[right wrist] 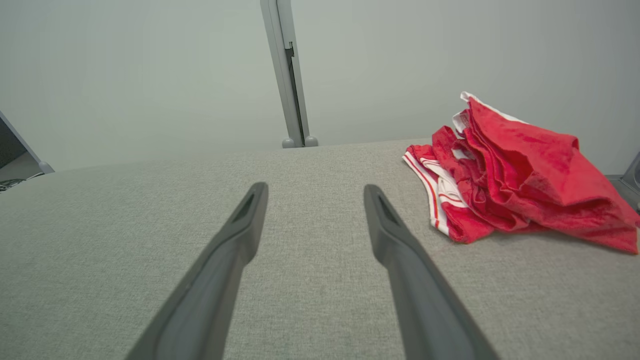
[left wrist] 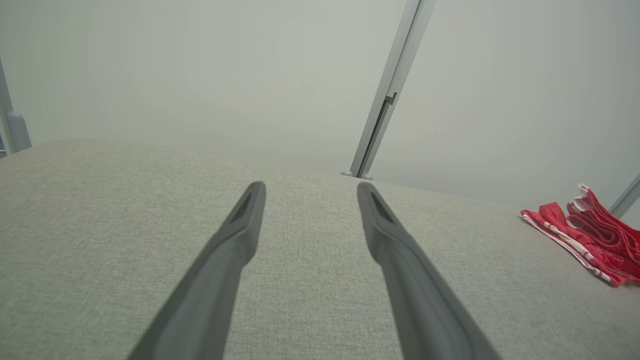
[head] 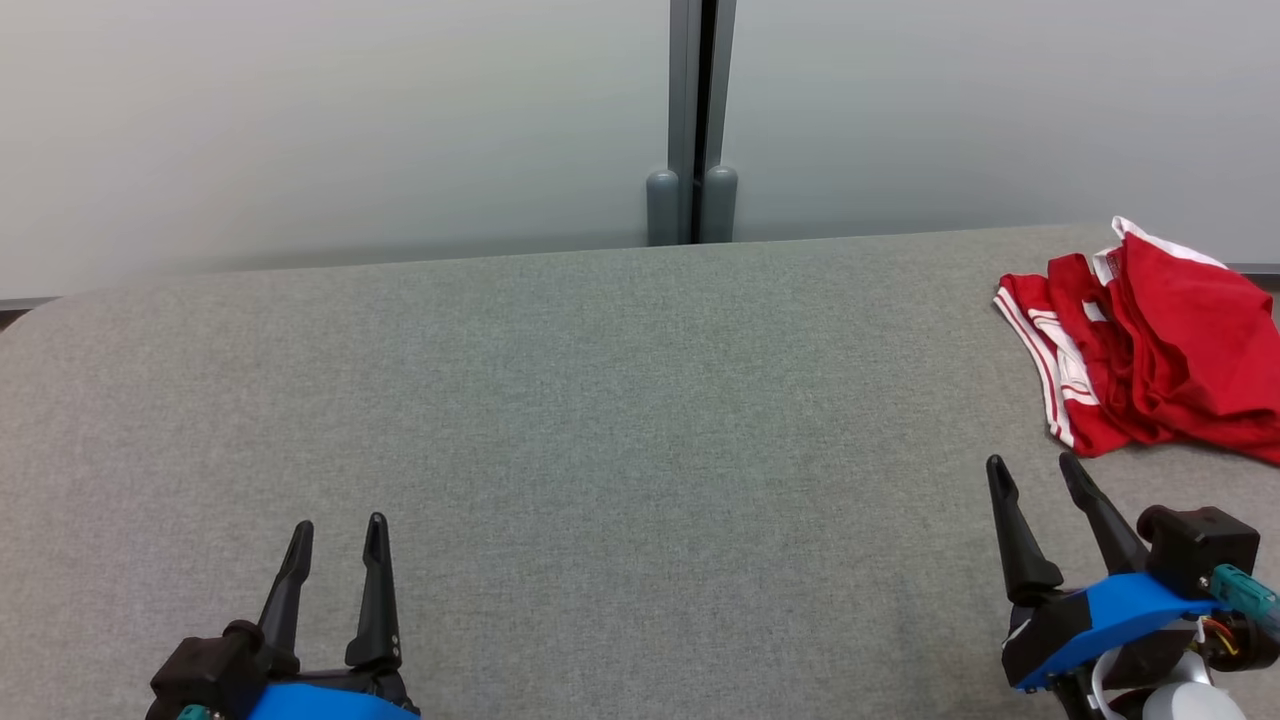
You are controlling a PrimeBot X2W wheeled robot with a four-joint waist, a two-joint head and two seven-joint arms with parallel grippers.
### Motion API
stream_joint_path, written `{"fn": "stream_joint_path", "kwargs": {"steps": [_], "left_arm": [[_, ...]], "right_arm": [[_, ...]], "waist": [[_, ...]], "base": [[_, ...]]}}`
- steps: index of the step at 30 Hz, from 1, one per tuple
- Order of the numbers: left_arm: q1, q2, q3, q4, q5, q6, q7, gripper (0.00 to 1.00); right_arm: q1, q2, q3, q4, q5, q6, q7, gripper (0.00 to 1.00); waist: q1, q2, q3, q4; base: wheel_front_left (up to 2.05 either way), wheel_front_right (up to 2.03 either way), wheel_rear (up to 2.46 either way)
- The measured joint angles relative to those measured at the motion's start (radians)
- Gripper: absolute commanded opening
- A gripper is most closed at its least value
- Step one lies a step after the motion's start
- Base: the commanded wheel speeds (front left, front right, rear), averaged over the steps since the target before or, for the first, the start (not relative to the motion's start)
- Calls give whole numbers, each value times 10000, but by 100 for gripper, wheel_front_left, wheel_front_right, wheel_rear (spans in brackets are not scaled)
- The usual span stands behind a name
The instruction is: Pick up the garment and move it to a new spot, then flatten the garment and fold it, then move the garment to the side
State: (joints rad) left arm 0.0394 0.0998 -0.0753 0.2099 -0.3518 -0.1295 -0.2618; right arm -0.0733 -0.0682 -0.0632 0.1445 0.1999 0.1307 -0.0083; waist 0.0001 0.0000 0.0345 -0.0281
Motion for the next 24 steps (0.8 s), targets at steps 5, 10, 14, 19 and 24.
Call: {"fn": "stream_joint_path", "kwargs": {"steps": [5,10,14,19,24], "left_arm": [[2,-17,10,-21,33,0,0,100],[60,-67,21,-42,92,0,0,100],[170,-94,10,-65,111,0,0,100],[280,-136,-27,245,82,0,48,0],[473,-146,-25,610,-96,0,102,0]], "right_arm": [[9,42,12,-25,-46,0,-25,100],[101,56,-10,-10,-71,0,-19,100],[157,73,4,8,-71,0,0,100],[240,92,15,366,-50,0,38,0],[396,130,10,788,159,0,100,0]], "waist": [[0,0,14,-12],[0,0,-60,-28],[-1,0,-148,-52],[-1,1,-170,-59],[0,0,-174,-57]], "base": [[0,0,0],[0,0,0],[0,0,0],[0,0,0],[0,0,0]]}}
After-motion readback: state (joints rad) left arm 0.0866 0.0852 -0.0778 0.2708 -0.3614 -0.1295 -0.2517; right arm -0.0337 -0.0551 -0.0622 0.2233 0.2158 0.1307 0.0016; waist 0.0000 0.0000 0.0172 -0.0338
